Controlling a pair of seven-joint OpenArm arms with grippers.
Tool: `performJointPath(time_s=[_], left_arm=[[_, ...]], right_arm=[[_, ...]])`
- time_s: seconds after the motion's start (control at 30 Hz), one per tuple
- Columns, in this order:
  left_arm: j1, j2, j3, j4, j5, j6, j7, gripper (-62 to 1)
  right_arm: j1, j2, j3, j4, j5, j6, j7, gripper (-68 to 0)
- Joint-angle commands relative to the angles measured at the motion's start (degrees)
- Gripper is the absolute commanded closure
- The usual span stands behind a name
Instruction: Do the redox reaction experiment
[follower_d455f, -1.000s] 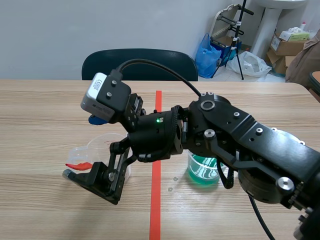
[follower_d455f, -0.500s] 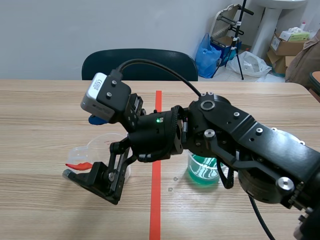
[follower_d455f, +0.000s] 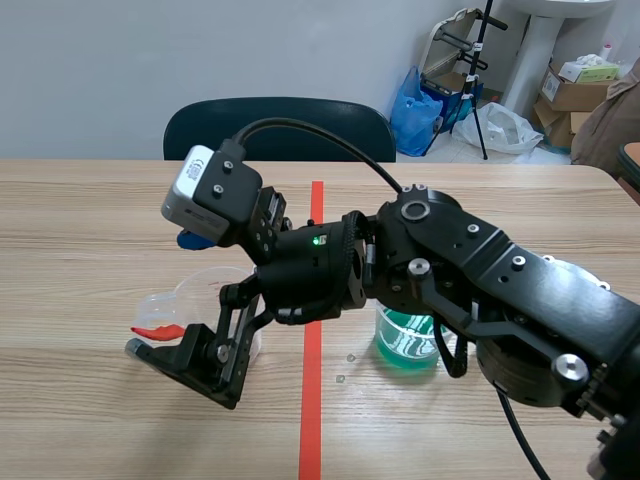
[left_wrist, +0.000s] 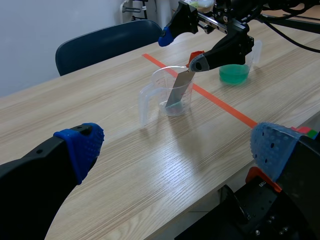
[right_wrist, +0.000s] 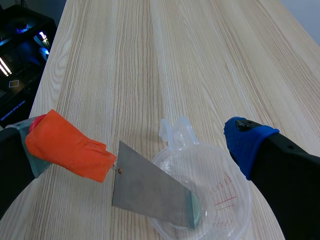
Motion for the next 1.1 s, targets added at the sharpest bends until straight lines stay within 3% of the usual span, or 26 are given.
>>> performJointPath(time_s=[0.0, 0.27, 0.47, 0.67, 0.83, 0.97, 1.07], left_arm=[[0.1, 0.0, -0.3, 0.4, -0.6, 0.1, -0.9, -62.3], [0.1, 0.0, -0.3, 0.4, -0.6, 0.1, -0.9, -62.3], [0.1, 0.0, -0.3, 0.4, -0.6, 0.1, -0.9, -62.3], [0.1, 0.0, -0.3, 0.4, -0.6, 0.1, -0.9, -62.3], [0.1, 0.0, -0.3, 0.4, -0.6, 0.1, -0.9, -62.3], [0.1, 0.0, -0.3, 0.4, -0.6, 0.1, -0.9, -62.3], [0.1, 0.0, -0.3, 0.4, -0.6, 0.1, -0.9, -62.3]], right_arm=[[0.8, -0.3, 0.1, 1.1, 0.4, 0.5, 0.8, -67.9], [-0.5, 0.0, 0.1, 2.3, -0.3, 0.5, 0.9, -67.9], [-4.9, 1.0, 0.1, 9.0, -5.2, 0.5, 1.8, -67.9], [-8.8, 4.4, 0.2, 17.0, -5.8, -8.1, 2.3, -67.9], [-12.3, 8.0, 2.6, 21.7, -5.8, -15.6, 8.3, -67.9], [-16.3, 9.3, 7.2, 23.7, -5.8, -18.5, 11.2, -67.9], [-18.9, 9.7, 11.5, 24.5, -5.8, -18.7, 11.9, -67.9]])
